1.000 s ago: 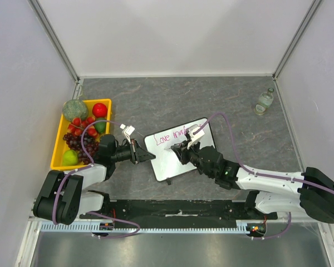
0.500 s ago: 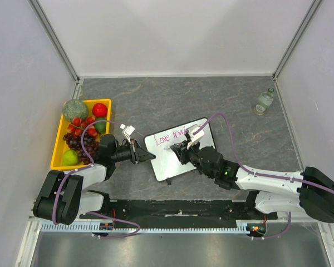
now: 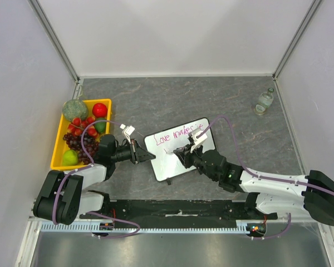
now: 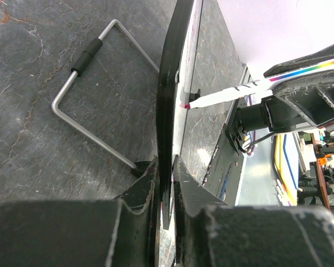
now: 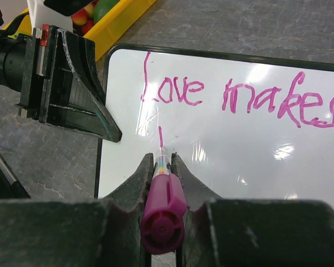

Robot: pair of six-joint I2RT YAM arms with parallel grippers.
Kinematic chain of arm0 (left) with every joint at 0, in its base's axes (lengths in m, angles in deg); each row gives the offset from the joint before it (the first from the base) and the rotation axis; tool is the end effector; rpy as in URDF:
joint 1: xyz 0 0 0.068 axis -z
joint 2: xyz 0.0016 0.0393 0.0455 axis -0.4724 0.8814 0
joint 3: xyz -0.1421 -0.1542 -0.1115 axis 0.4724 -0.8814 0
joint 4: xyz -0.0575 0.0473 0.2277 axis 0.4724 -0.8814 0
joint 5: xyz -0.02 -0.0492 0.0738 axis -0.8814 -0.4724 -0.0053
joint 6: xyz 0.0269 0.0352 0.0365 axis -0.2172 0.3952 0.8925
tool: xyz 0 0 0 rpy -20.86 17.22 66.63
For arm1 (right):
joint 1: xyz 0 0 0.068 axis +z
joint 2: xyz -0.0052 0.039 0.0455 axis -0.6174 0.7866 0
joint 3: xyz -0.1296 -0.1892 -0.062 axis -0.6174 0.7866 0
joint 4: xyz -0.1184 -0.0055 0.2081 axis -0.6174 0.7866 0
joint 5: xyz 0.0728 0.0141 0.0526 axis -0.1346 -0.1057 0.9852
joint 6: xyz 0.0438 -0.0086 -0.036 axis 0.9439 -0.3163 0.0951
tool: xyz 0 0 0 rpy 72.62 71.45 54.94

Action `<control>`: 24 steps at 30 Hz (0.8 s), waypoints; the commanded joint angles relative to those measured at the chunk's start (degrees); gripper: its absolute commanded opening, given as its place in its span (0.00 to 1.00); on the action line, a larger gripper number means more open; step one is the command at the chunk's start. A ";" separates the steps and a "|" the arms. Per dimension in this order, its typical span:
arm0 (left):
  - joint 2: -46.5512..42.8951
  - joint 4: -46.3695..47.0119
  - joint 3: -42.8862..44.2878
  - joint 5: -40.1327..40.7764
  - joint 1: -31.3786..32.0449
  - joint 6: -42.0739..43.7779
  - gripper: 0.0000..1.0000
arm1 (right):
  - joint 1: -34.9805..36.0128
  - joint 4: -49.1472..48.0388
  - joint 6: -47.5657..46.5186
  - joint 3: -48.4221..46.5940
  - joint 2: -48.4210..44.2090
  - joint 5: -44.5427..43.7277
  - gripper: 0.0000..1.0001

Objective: Write a sentence on the whiteboard
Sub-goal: Write on the whiteboard with the whiteboard.

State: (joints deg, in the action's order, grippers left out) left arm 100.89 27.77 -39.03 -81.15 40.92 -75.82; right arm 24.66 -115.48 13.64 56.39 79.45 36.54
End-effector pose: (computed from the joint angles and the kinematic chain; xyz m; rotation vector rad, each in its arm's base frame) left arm 0.1945 -0.0778 0.1367 0.3035 2.0408 -1.4423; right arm 0.1236 0.2104 0.2148 -0.3635 1.7744 0.7883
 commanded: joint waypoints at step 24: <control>0.10 1.04 0.87 0.65 0.01 1.59 0.02 | 1.64 0.12 -0.59 -2.79 0.44 -5.67 0.00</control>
State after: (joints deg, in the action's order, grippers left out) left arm 100.89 27.77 -39.03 -81.15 40.92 -75.82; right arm 26.16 -114.50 14.23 56.43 79.37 34.57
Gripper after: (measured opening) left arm 0.152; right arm 0.192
